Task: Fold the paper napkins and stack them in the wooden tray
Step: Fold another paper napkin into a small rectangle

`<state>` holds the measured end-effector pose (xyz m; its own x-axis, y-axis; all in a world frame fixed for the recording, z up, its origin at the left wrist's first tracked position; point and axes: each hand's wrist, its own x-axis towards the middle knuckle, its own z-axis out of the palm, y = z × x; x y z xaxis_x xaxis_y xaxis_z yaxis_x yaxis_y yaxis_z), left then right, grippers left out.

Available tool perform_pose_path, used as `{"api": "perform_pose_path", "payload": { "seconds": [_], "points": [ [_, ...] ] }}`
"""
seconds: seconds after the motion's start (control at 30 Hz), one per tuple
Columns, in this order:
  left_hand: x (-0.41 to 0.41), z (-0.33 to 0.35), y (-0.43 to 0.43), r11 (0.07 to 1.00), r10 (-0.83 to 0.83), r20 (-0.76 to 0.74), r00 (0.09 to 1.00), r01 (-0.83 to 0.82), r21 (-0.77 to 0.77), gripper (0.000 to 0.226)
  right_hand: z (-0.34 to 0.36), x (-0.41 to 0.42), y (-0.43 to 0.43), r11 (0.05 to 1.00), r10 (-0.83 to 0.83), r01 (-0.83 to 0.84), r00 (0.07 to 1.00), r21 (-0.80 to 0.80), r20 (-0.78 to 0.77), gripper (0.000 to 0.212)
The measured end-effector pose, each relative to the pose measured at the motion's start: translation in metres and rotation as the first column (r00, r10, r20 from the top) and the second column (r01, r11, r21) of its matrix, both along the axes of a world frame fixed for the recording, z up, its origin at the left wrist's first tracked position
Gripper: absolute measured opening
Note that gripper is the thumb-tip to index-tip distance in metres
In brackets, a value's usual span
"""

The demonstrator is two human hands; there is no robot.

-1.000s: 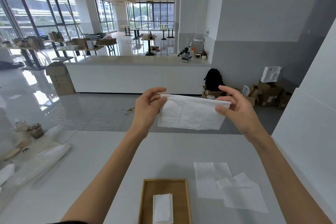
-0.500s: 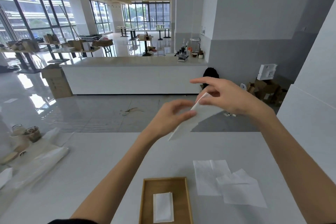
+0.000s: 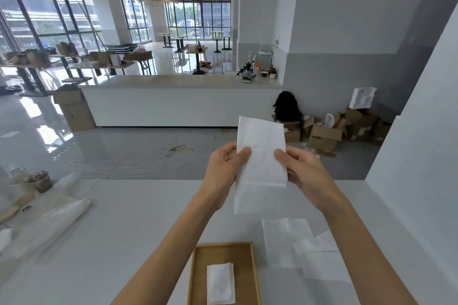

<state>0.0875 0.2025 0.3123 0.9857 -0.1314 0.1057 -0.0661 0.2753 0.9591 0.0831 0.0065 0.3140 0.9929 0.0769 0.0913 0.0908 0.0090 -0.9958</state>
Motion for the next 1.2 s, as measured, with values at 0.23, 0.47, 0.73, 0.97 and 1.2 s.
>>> {"api": "perform_pose_path", "payload": {
  "seconds": [0.23,0.47,0.73,0.97,1.2],
  "points": [
    [0.008,-0.003,0.013,0.992,0.034,0.073,0.997,-0.043,0.121,0.017,0.014,0.012,0.009,0.995,-0.035,0.049,0.988,-0.092,0.149,0.014],
    [0.020,0.017,0.030,0.993,-0.009,0.178,0.984,-0.013,0.120,0.020,0.036,0.023,0.008,0.999,0.035,-0.034,0.988,-0.008,0.153,0.019],
    [0.021,0.032,0.035,0.994,-0.110,0.352,0.929,0.098,0.053,0.032,0.045,0.020,0.006,1.000,0.026,-0.024,0.947,-0.010,0.321,0.055],
    [0.019,0.021,0.026,0.985,-0.172,0.140,0.975,0.166,0.054,0.038,0.049,0.021,-0.003,0.996,-0.020,0.061,0.884,-0.071,0.468,0.049],
    [0.015,0.028,0.024,0.985,-0.102,0.248,0.963,0.062,0.162,0.021,0.057,0.015,-0.013,0.997,0.023,0.010,0.903,-0.075,0.429,0.040]
  ]
}}
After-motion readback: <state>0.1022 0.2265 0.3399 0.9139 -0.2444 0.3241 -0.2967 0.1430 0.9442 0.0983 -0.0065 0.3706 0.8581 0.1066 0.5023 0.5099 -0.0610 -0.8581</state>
